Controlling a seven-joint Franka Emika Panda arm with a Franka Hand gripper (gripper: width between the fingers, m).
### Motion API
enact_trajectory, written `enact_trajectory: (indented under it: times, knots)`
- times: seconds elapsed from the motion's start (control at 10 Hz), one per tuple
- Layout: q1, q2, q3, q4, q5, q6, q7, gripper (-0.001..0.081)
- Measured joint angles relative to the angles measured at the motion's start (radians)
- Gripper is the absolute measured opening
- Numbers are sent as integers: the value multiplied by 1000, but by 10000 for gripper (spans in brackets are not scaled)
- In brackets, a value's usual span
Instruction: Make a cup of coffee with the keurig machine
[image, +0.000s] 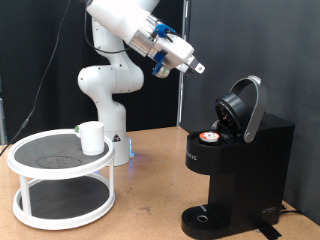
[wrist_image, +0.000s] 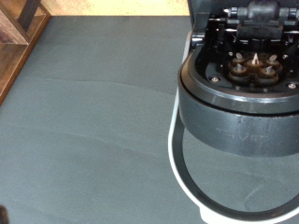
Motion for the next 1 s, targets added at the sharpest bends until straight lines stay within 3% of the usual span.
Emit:
enact_trajectory:
  times: [0.3, 0.6, 1.0]
  knots:
    - [11, 3, 12, 10, 44, -3, -2, 734]
    - [36, 29, 64, 77, 42, -21, 90, 734]
    - [57, 69, 145, 146, 42, 48, 172, 734]
